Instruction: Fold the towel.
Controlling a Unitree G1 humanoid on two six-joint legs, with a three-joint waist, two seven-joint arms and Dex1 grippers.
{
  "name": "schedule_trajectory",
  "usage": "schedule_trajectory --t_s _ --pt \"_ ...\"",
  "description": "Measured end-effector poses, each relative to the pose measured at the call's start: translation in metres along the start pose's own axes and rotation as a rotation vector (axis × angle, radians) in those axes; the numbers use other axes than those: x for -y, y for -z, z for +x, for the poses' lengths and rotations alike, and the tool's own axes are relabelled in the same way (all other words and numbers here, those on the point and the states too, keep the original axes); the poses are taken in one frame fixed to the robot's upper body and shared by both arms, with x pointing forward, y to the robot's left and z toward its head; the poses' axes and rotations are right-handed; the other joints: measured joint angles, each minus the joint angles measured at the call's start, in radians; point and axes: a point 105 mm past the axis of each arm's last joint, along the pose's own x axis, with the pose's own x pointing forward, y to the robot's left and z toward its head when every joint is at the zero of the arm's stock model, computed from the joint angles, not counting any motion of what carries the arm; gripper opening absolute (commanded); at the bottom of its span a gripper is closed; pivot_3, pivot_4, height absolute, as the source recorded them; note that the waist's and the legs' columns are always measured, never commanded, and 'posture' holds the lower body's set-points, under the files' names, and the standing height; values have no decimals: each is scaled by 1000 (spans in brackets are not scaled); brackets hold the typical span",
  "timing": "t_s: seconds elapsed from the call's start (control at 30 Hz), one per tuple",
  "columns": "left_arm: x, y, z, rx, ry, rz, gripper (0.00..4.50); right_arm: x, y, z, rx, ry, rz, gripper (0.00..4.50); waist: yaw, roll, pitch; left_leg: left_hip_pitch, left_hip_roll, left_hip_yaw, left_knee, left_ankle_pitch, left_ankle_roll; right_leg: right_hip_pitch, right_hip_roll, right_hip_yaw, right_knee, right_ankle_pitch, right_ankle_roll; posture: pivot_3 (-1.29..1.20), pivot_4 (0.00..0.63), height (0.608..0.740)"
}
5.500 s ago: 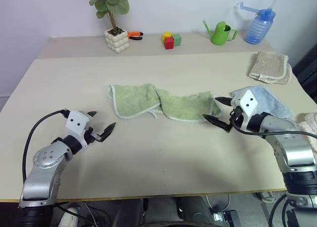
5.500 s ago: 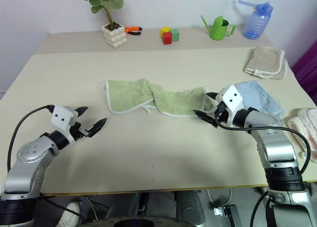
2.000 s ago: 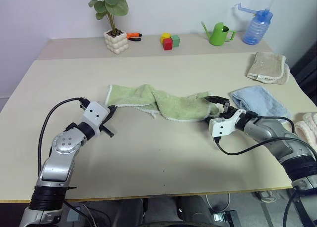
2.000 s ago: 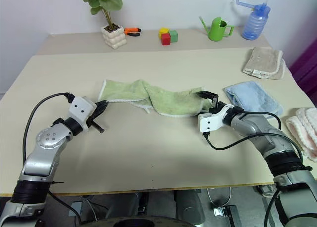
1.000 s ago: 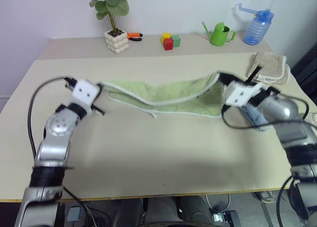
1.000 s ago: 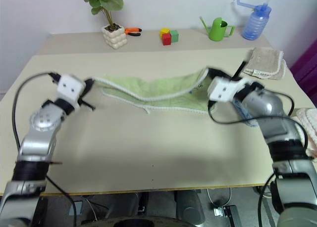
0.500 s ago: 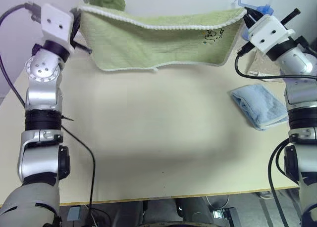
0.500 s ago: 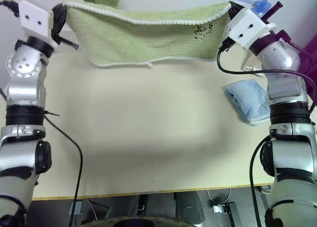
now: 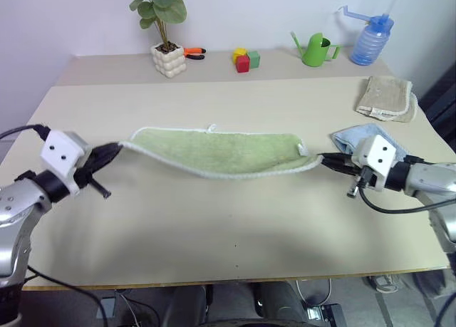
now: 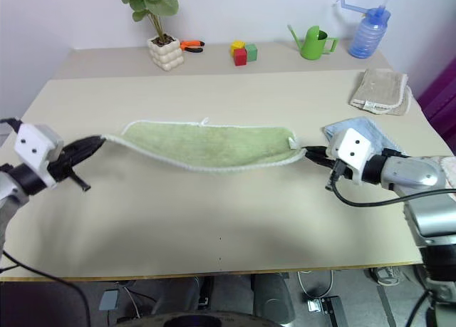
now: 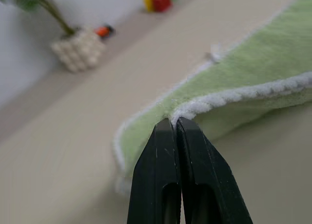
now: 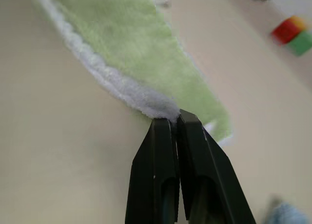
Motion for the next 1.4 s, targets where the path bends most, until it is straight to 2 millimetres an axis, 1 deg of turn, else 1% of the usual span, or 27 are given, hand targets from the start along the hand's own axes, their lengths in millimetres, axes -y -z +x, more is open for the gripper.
schedule_trajectory --t_s 0.1,0.2,0.27,0.33,0.43,0.53,0.7,0.87,0.97,1.1,1.3,1.33,1.4 --pt "7 2 -3 -35 48 -21 0 -2 0 0 -4 -11 18 83 1 0 0 0 0 0 0 0 0 0 1 0 0 0 1 0 150 727" --pt "2 -1 3 -22 40 -4 0 6 -7 5 26 17 -7 83 1 0 0 0 0 0 0 0 0 0 1 0 0 1 2 0 150 727" --pt "-5 -2 13 -6 31 9 0 13 -11 10 38 39 -33 83 1 0 0 0 0 0 0 0 0 0 1 0 0 1 2 0 150 727" --pt "-11 -2 24 15 21 22 0 18 -9 16 32 52 -49 83 1 0 0 -1 -1 0 0 0 0 0 1 0 0 1 2 0 150 727" --pt "-24 5 44 17 -7 45 0 31 -7 31 50 101 -43 83 0 0 0 -1 -1 1 0 0 0 -2 1 0 0 1 2 0 150 727" --pt "-37 14 68 15 -36 67 0 48 -4 45 44 156 -53 83 -1 0 0 -3 -2 1 0 0 -1 -4 1 0 1 1 2 0 150 727" --pt "-49 31 96 -4 -61 75 0 68 8 60 12 218 -44 83 -1 0 0 -7 -2 2 0 1 -1 -10 0 0 1 1 2 0 150 727" --pt "-55 39 115 -17 -74 82 0 76 19 72 -24 234 -35 83 -2 0 0 -10 -2 3 0 1 -1 -13 0 0 2 1 2 0 150 727" --pt "-58 45 120 -31 -87 76 0 75 25 78 -36 235 -30 83 -5 0 0 -10 -3 3 0 1 -1 -14 0 0 2 1 2 0 150 727" --pt "-60 53 121 -54 -100 77 0 75 32 79 -47 242 -20 83 -5 0 0 -10 -2 3 0 1 -1 -14 0 1 3 1 2 0 150 727" --pt "-57 62 123 -68 -107 69 0 72 32 83 -41 234 -22 83 -5 0 0 -10 -2 3 0 1 -1 -14 0 1 4 2 2 0 150 727" --pt "-57 63 123 -68 -109 65 279 72 32 83 -43 230 -19 322 -5 0 0 -10 -2 3 0 1 -1 -14 0 1 4 2 2 0 150 727" --pt "-57 63 124 -58 -119 33 951 71 32 83 -51 218 -9 983 -5 0 0 -10 -2 3 1 1 -1 -14 0 1 4 1 2 0 150 727"
